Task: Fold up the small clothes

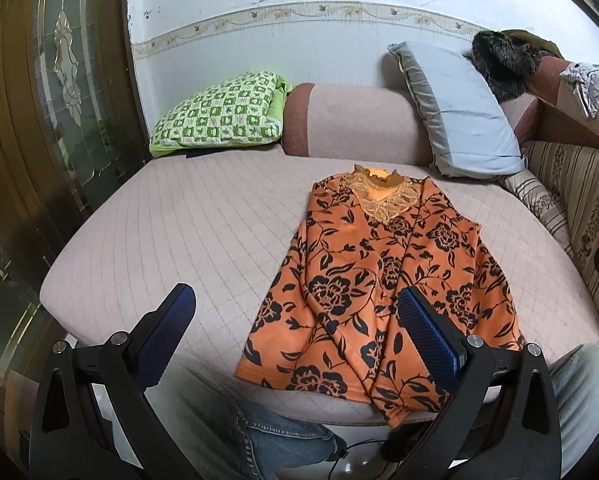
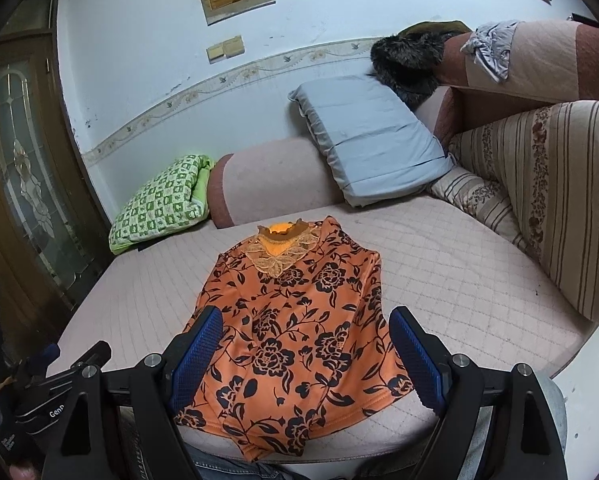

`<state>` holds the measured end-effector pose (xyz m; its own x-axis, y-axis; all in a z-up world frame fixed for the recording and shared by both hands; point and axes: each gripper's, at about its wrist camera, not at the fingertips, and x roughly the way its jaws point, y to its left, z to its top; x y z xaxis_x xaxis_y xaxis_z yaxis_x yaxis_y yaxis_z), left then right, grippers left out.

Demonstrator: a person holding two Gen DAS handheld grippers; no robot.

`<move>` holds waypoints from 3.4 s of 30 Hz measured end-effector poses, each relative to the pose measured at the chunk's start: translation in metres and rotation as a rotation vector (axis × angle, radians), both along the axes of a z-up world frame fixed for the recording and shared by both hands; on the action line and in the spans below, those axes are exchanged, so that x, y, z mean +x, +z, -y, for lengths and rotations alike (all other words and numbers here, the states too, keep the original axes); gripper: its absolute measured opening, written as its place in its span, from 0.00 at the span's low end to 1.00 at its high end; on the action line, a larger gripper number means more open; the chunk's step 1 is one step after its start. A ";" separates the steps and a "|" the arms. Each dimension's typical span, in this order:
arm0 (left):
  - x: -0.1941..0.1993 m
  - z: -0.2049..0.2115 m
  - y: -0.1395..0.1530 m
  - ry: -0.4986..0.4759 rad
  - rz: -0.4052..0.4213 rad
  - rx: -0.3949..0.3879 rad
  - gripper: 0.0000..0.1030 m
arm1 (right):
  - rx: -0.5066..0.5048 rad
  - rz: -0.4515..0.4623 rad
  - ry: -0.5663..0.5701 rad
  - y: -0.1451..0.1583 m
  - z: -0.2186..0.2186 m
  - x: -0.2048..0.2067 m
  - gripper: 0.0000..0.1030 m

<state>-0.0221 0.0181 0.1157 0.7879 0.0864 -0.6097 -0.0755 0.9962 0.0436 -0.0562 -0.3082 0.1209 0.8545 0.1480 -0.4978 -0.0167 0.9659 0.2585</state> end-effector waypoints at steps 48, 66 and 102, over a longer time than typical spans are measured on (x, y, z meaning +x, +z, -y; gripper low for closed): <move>0.262 -0.096 -0.121 0.016 -0.391 -0.343 0.91 | 0.244 -0.338 0.339 -0.069 -0.071 0.249 0.69; 0.297 -0.135 -0.168 0.034 -0.495 -0.746 0.58 | 0.272 -0.557 0.541 -0.159 -0.173 0.400 0.54; 0.305 -0.182 -0.181 0.129 -0.430 -1.166 0.00 | 0.390 -0.530 0.539 -0.114 -0.183 0.470 0.03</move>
